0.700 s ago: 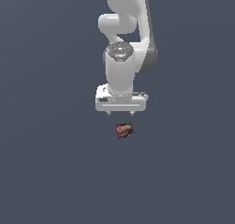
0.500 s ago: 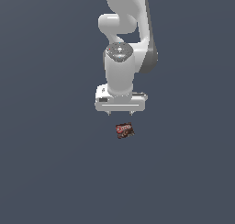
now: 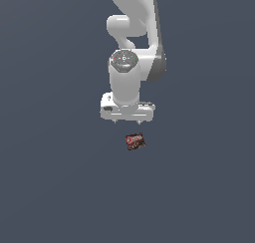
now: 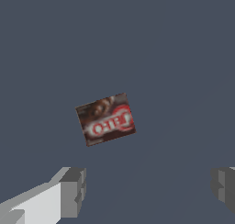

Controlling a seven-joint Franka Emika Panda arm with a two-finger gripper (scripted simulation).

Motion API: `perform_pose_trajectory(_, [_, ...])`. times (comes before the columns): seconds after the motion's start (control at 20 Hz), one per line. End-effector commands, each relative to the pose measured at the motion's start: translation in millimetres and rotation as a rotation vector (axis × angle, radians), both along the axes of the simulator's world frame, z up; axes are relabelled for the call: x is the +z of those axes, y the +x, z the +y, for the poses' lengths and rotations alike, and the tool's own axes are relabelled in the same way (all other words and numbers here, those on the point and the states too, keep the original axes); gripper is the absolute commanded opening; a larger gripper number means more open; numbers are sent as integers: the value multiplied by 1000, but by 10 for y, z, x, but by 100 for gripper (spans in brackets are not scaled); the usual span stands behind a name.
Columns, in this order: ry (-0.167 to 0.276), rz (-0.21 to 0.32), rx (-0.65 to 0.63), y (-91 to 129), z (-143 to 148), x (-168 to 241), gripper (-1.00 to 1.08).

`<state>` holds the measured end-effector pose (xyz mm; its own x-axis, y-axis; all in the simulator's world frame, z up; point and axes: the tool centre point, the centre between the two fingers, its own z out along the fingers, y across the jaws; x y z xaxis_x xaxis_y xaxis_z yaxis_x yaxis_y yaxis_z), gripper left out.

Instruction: Pick up the object and move it to a goal position.

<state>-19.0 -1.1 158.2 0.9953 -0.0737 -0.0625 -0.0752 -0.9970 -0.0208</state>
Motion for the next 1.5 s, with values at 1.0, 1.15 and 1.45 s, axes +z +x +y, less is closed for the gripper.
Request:
perform_pose_trajectory(1.0, [-9,-2,-231,45,90,-171,100])
perform_pose_trajectory(1.15, [-12,-2,-307,59,118,-227,100])
perform_pose_trajectory(1.45, [-20,-4,-464,85,172,-342,100])
